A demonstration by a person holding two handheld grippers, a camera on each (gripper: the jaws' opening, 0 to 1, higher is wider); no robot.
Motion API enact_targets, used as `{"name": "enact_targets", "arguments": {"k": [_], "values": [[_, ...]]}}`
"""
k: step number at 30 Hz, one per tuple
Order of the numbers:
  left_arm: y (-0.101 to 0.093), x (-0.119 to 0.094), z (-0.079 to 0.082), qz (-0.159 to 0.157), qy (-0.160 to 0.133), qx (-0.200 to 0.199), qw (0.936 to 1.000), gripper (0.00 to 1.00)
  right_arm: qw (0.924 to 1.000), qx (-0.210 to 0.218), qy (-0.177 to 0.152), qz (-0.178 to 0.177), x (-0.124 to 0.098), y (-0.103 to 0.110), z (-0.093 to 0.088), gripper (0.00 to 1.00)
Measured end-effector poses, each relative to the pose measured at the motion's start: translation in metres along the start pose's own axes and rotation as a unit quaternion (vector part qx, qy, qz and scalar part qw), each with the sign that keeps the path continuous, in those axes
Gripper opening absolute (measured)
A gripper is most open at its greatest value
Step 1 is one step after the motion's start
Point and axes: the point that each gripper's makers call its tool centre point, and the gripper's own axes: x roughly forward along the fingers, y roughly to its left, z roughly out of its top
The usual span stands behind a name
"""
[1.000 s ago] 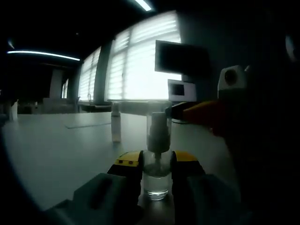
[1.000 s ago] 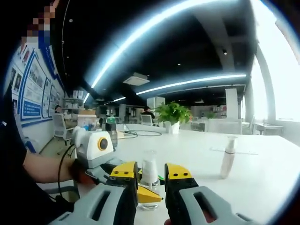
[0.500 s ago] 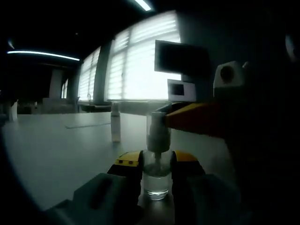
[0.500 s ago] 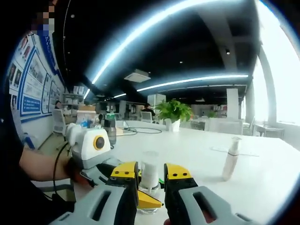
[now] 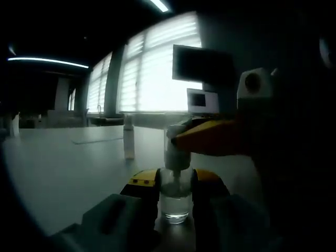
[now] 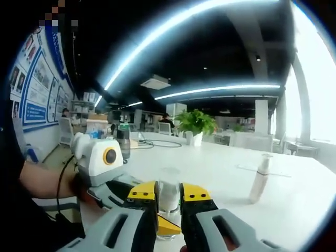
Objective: Clamp pump bottle remove cover press pump head put on cover
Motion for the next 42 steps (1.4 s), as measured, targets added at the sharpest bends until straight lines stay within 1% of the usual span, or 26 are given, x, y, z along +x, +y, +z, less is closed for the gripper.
{"name": "enact_targets", "arguments": {"k": [20,21,24,26,33,42], "values": [[-0.002,0.001,0.000,-0.001,0.002,0.002,1.0000,0.15,0.9999,-0.012,0.001,-0.002,-0.001,0.001,0.001,0.10],[-0.002,0.001,0.000,-0.001,0.002,0.002,1.0000,0.15,0.9998,-0.009,-0.015,-0.004,-0.002,0.000,0.007,0.10],[-0.002,0.001,-0.001,-0.001,0.002,0.002,1.0000,0.15,0.9997,-0.005,-0.023,-0.006,-0.003,-0.002,0.016,0.10],[-0.001,0.001,-0.001,-0.001,0.002,0.002,1.0000,0.15,0.9997,-0.011,-0.024,-0.003,-0.003,-0.001,0.021,0.10],[0.000,0.001,-0.001,-0.001,0.003,0.002,1.0000,0.15,0.9998,-0.013,-0.017,0.001,-0.001,0.001,0.018,0.10],[0.002,0.001,-0.002,-0.001,0.003,0.003,1.0000,0.15,0.9995,-0.014,-0.028,-0.003,-0.003,0.000,0.026,0.10]]}}
